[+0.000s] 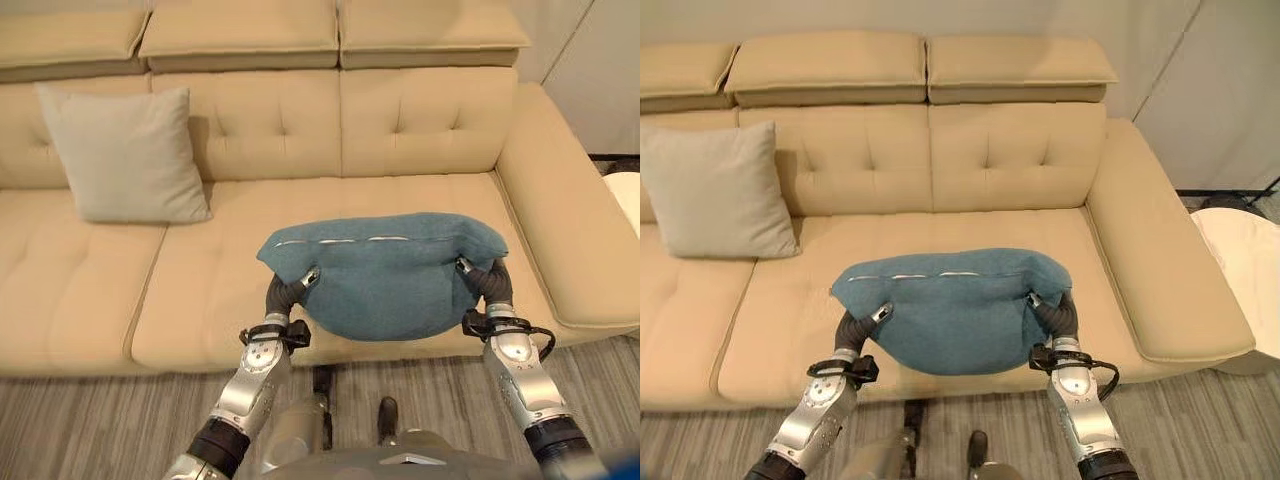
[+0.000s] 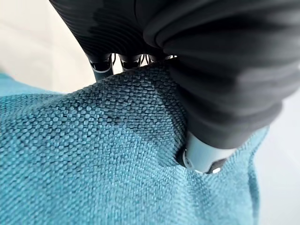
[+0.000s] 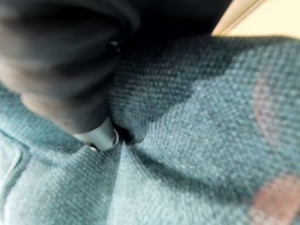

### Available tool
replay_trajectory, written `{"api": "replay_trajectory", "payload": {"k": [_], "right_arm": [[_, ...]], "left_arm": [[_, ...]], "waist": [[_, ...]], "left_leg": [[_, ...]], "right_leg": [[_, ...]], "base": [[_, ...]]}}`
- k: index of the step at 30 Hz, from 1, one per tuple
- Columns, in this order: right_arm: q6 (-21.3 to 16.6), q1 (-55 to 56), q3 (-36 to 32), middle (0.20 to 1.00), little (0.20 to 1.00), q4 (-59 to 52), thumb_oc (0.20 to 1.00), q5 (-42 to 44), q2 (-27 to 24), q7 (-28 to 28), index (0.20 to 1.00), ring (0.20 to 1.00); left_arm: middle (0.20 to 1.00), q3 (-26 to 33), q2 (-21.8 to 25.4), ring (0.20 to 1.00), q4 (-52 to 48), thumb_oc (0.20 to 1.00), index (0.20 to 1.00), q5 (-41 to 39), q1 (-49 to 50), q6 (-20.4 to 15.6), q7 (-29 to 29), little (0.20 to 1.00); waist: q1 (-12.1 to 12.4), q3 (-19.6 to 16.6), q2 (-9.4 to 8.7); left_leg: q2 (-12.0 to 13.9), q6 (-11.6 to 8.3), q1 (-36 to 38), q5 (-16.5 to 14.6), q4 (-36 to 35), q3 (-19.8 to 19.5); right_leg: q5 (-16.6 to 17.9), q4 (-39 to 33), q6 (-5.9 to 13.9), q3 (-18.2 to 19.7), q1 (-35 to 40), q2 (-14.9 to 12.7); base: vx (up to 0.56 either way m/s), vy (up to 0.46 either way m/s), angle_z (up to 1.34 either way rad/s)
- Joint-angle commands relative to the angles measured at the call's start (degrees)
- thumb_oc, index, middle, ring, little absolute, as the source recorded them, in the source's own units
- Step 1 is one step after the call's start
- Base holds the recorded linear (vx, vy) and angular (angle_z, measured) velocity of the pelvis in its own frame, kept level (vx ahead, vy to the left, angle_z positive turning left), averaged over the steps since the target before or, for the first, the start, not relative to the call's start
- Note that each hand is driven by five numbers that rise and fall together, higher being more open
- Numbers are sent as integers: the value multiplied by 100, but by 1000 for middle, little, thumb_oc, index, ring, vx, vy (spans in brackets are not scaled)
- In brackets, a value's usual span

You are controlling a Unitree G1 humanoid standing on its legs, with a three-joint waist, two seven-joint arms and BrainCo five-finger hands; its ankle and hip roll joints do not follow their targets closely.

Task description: Pick up all the scattered cushions and arrange them neatly on the sofa.

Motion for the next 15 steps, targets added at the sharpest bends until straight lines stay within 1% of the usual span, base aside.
{"api": "replay_trajectory", "payload": {"k": [1, 2, 3, 4, 5, 6, 8, 9, 10, 11, 12, 13, 15], "right_arm": [[-562, -467, 78, 200, 200, -731, 200, -179, 192, 236, 200, 200], [-554, -513, 123, 200, 200, -772, 200, -204, 266, 299, 200, 200], [-553, -513, 124, 200, 200, -773, 200, -205, 266, 299, 200, 200], [-568, -553, 155, 200, 200, -793, 200, -242, 313, 333, 200, 200], [-574, -567, 174, 200, 200, -813, 200, -261, 322, 344, 200, 200], [-571, -570, 186, 200, 200, -813, 200, -269, 323, 351, 200, 200], [-567, -594, 192, 200, 200, -809, 200, -280, 304, 358, 200, 200], [-568, -620, 164, 200, 200, -819, 200, -287, 273, 335, 200, 200], [-571, -631, 136, 200, 200, -844, 200, -316, 246, 304, 200, 200], [-569, -621, 115, 200, 200, -852, 200, -329, 235, 291, 200, 200], [-575, -626, 117, 200, 200, -847, 200, -346, 238, 287, 200, 200], [-573, -638, 106, 200, 200, -815, 200, -358, 214, 286, 200, 200], [-558, -595, 104, 200, 200, -803, 200, -379, 168, 279, 200, 200]], "left_arm": [[200, 117, 21, 200, -663, 200, 200, 100, -347, -533, -277, 200], [200, 180, 77, 200, -710, 200, 200, 92, -274, -524, -283, 200], [200, 182, 78, 200, -712, 200, 200, 91, -274, -523, -284, 200], [200, 230, 136, 200, -722, 200, 200, 105, -259, -539, -276, 200], [200, 231, 139, 200, -702, 200, 200, 119, -278, -546, -272, 200], [200, 226, 136, 200, -695, 200, 200, 117, -276, -555, -272, 200], [200, 214, 134, 200, -712, 200, 200, 124, -280, -571, -285, 200], [200, 210, 133, 200, -728, 200, 200, 128, -318, -578, -282, 200], [200, 204, 108, 200, -691, 200, 200, 142, -391, -608, -256, 200], [200, 185, 113, 200, -656, 200, 200, 136, -453, -633, -280, 200], [200, 167, 101, 200, -643, 200, 200, 155, -473, -641, -279, 200], [200, 175, 89, 200, -655, 200, 200, 153, -477, -667, -283, 200], [200, 164, 70, 200, -649, 200, 200, 165, -463, -657, -288, 200]], "waist": [[224, -474, -296], [267, -413, -237], [276, -414, -241], [265, -349, -187], [258, -320, -169], [247, -310, -151], [185, -302, -110], [99, -253, -120], [0, -203, -131], [-28, -203, -170], [-44, -202, -206], [-41, -249, -223], [-55, -314, -241]], "left_leg": [[-182, -169, 171, -736, 402, 65], [-162, -55, 322, -814, 388, 164], [-164, -52, 321, -815, 388, 176], [-131, 23, 406, -862, 391, 213], [-129, 54, 470, -903, 379, 228], [-129, 65, 516, -926, 365, 223], [-103, 61, 624, -963, 300, 187], [-128, 48, 657, -992, 313, 107], [-147, 26, 710, -1036, 328, -9], [-171, 6, 713, -1078, 356, -79], [-173, -11, 736, -1112, 368, -110], [-125, -62, 771, -1137, 359, -143], [-46, -127, 815, -1156, 334, -191]], "right_leg": [[-100, 648, 387, -62, 24, -160], [-57, 1309, 507, -70, -244, -300], [-72, 1340, 510, -56, -264, -305], [136, 1914, 649, -9, -616, -369], [194, 2032, 666, 14, -779, -417], [215, 1986, 658, -7, -857, -447], [230, 1625, 606, -2, -999, -462], [371, 1303, 618, 229, -1149, -432], [530, 1061, 671, 546, -1304, -378], [550, 916, 689, 685, -1234, -385], [591, 835, 664, 729, -1182, -377], [656, 715, 650, 685, -1110, -379], [651, 505, 601, 621, -961, -340]], "base": [[144, 183, -35], [100, 134, -38], [74, 130, -59], [39, 56, -39], [69, 53, -31], [84, -3, -19], [115, -57, -23], [162, -130, 11], [155, -160, 28], [142, -183, 43], [141, -220, 65], [148, -236, 68], [129, -196, 43]]}}
